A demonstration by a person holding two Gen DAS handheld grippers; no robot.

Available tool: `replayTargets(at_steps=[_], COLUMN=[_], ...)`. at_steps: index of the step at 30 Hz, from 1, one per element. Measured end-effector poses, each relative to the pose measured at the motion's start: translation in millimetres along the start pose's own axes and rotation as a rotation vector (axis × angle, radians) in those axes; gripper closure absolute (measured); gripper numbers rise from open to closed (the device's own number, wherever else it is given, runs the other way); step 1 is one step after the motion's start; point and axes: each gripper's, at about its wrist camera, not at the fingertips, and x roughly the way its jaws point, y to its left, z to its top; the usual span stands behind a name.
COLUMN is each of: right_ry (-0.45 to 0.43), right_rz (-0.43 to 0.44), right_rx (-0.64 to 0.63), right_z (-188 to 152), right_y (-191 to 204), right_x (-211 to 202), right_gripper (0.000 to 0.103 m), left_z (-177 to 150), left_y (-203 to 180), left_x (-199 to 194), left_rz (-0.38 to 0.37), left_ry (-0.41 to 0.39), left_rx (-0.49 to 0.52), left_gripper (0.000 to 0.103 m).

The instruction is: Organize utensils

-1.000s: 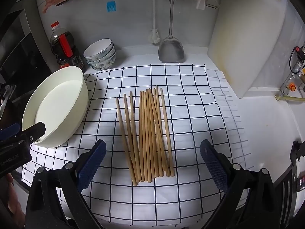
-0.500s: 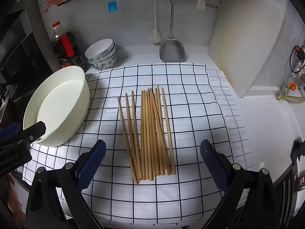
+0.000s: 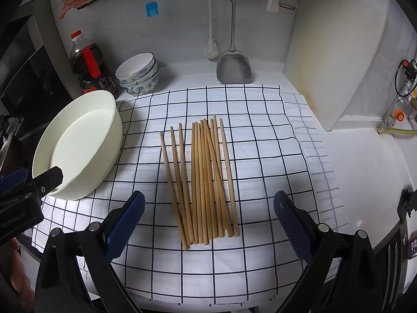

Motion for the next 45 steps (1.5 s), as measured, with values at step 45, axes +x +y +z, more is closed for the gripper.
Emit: replayTargets(at_steps=[45], right_ry=[0.016], right_rz=[0.011], right_rx=[0.011], right_z=[-0.6], right_y=[-0.2], right_x=[5.3], right_gripper=[0.008], left_z=[0.4], left_y=[0.3], left_x=[1.1], left_rz=[-0.001], left_ry=[0.002], left_rx=[-0.001], left_gripper=[0.006])
